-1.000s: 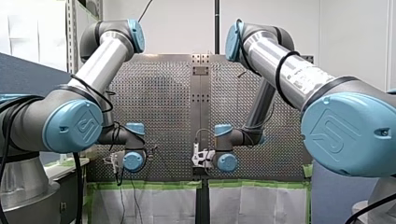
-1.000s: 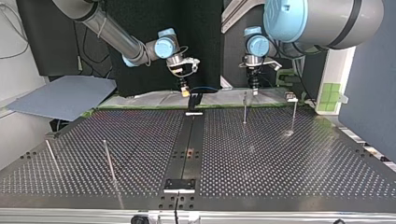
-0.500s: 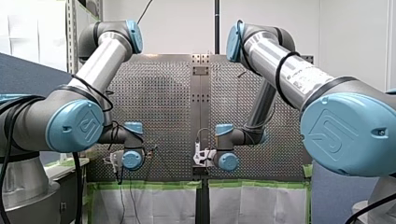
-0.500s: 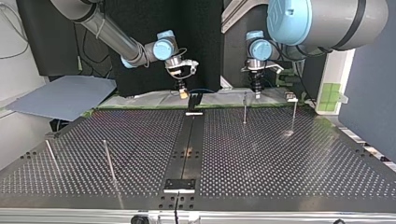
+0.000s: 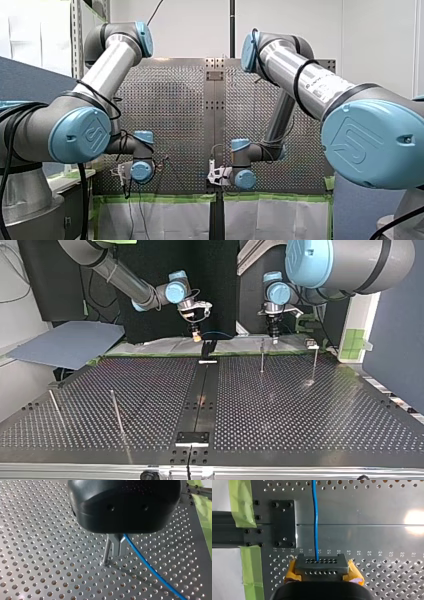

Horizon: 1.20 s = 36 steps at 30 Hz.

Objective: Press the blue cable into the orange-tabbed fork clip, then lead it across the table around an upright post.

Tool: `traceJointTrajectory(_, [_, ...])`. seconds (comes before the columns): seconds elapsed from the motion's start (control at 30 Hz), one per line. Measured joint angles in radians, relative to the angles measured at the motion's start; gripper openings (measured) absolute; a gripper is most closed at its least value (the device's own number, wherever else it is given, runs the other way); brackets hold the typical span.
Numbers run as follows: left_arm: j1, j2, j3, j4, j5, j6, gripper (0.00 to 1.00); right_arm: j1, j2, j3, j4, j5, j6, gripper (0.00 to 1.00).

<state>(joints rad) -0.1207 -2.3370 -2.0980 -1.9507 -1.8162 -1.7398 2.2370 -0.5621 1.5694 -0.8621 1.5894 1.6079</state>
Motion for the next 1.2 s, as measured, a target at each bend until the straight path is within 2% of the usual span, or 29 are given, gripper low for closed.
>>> traceJointTrajectory(0.23, [0.0, -0.004, 0.002, 0.002, 0.005, -0.007, 0.0, -0.004, 0.004, -0.012, 0.008, 0.002, -0.001, 0.0])
traceJointTrajectory(0.5, [0.004, -0.023, 0.012, 0.009, 0.016, -0.022, 0.0, -0.023, 0.007, -0.013, 0.009, 0.003, -0.002, 0.0])
traceJointTrajectory(1.2, [0.014, -0.024, 0.047, 0.005, 0.075, -0.071, 0.0, -0.06, 0.017, -0.013, 0.006, 0.007, -0.001, 0.0])
